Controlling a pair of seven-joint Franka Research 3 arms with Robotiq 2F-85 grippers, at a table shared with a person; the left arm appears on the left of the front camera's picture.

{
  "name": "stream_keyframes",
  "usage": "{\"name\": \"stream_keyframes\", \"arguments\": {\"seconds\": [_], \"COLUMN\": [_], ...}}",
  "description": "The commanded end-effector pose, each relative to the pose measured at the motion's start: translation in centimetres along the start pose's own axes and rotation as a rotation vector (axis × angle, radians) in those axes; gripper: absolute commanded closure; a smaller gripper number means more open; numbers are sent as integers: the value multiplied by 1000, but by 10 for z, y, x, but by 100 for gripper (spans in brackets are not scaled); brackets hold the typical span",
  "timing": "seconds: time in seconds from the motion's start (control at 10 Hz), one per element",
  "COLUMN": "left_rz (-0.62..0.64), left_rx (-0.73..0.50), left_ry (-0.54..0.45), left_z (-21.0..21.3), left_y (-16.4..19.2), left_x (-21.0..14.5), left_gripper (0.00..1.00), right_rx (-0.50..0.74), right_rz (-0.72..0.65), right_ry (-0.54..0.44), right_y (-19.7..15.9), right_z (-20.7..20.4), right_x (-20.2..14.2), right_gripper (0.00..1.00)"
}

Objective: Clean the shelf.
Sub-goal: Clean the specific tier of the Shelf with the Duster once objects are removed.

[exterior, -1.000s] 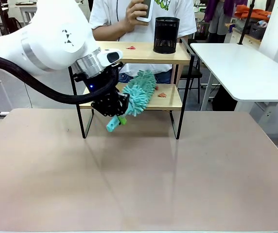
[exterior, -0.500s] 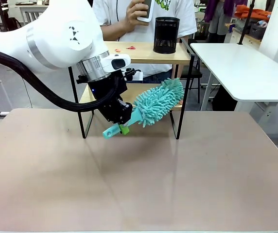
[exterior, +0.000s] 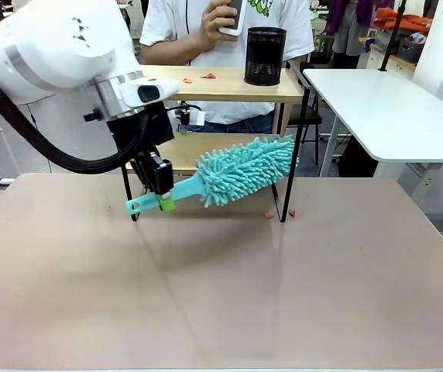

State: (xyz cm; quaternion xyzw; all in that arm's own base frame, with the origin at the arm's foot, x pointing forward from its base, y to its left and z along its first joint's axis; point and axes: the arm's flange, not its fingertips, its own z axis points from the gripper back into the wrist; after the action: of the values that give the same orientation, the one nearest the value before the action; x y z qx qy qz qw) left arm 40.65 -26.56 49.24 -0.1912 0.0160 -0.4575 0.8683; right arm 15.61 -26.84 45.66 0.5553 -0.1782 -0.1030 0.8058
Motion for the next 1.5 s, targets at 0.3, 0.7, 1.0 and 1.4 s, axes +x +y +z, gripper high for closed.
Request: {"name": "stream_keyframes", "arguments": {"seconds": [0.3, 0.7, 1.0, 1.4], "left_rz": [20, 46, -62, 20], "left_rx": [-10, -243, -525, -649], "left_ry": [-38, -31, -42, -302], "left_z": [25, 89, 132, 142], "left_y": [12, 41, 71, 112], "left_x": [-57, -184, -280, -390], "left_gripper": [100, 100, 100, 100], "right_rx": [17, 17, 17, 17], "right_rz": [28, 28, 28, 28], "right_ry": [-8, -8, -8, -8], "right_y": [2, 2, 2, 2], "right_z": [0, 0, 0, 0], "right_x": [1, 1, 1, 1], "right_gripper": [0, 0, 0, 0]}}
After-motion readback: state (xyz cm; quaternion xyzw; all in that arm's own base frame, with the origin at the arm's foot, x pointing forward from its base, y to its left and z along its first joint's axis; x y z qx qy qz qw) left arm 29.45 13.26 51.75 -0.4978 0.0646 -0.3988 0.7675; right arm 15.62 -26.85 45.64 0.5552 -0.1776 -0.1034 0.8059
